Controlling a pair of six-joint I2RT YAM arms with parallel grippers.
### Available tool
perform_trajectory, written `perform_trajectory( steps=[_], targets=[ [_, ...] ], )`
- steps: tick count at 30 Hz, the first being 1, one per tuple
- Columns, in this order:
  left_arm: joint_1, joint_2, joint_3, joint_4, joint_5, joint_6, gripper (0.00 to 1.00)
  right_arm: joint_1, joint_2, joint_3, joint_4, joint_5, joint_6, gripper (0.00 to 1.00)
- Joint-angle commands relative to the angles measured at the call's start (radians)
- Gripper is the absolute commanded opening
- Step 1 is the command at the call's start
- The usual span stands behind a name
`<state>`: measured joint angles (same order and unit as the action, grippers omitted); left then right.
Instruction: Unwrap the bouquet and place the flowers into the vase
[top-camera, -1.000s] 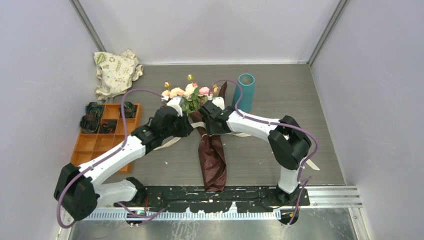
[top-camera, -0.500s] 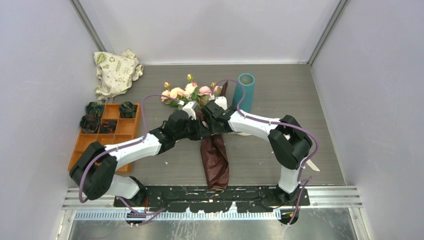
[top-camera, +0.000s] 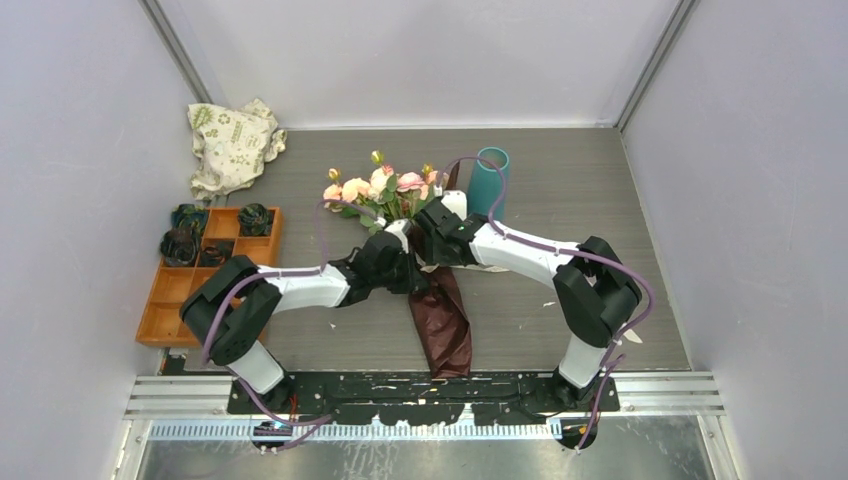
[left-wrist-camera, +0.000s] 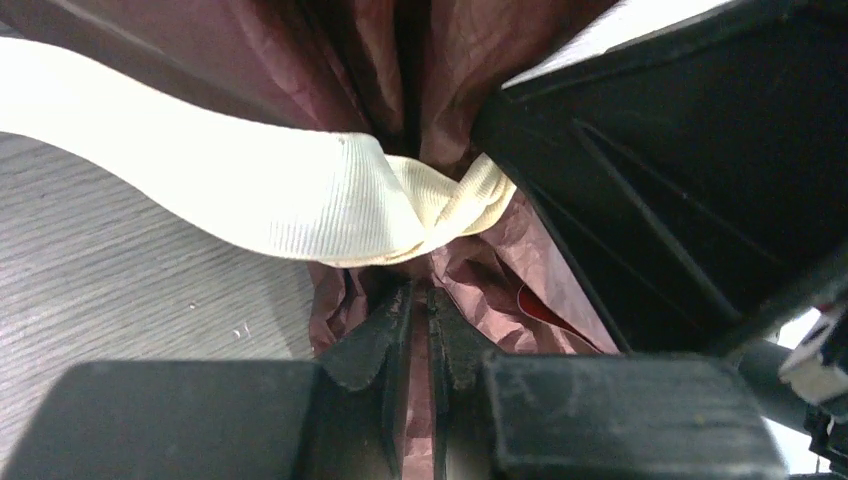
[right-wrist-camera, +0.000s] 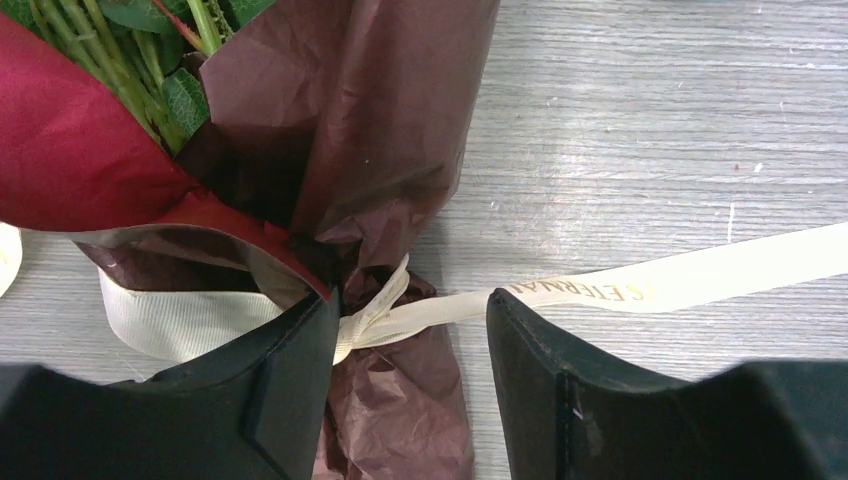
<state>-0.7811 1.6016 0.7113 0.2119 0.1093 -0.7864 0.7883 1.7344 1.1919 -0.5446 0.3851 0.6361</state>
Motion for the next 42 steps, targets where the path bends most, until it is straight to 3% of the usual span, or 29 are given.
perform_trajectory(
  steps=[1,13,21,24,28,32,35,42],
  targets=[
    [0.000,0.042,0.052,-0.048,-0.082,-0.016,0.12,-0.002,-0.041,-0.016,0.030,0.003,0.022,0.61],
    [0.002,-0.076,0.085,-0.349,-0.376,-0.001,0.10,-0.053,-0.044,-0.093,0.006,0.013,-0.005,0.61],
    [0.026,-0.101,0.083,-0.448,-0.441,-0.001,0.10,-0.102,-0.127,-0.145,-0.032,0.062,-0.035,0.61],
    [0.044,-0.112,0.083,-0.441,-0.401,0.014,0.10,-0.111,-0.153,-0.151,-0.037,0.067,-0.041,0.61],
    [0.037,-0.179,0.069,-0.274,-0.182,0.123,0.12,-0.113,-0.160,-0.155,-0.017,0.017,-0.038,0.61],
    [-0.006,-0.215,0.103,-0.155,0.039,0.281,0.29,-0.112,-0.149,-0.151,-0.002,-0.015,-0.026,0.61],
    [-0.050,-0.189,0.166,-0.202,0.059,0.386,0.36,-0.112,-0.154,-0.146,0.001,-0.026,-0.023,0.62],
    [-0.070,-0.087,0.220,-0.186,0.029,0.475,0.38,-0.116,-0.190,-0.138,0.003,-0.032,-0.024,0.62]
  ],
)
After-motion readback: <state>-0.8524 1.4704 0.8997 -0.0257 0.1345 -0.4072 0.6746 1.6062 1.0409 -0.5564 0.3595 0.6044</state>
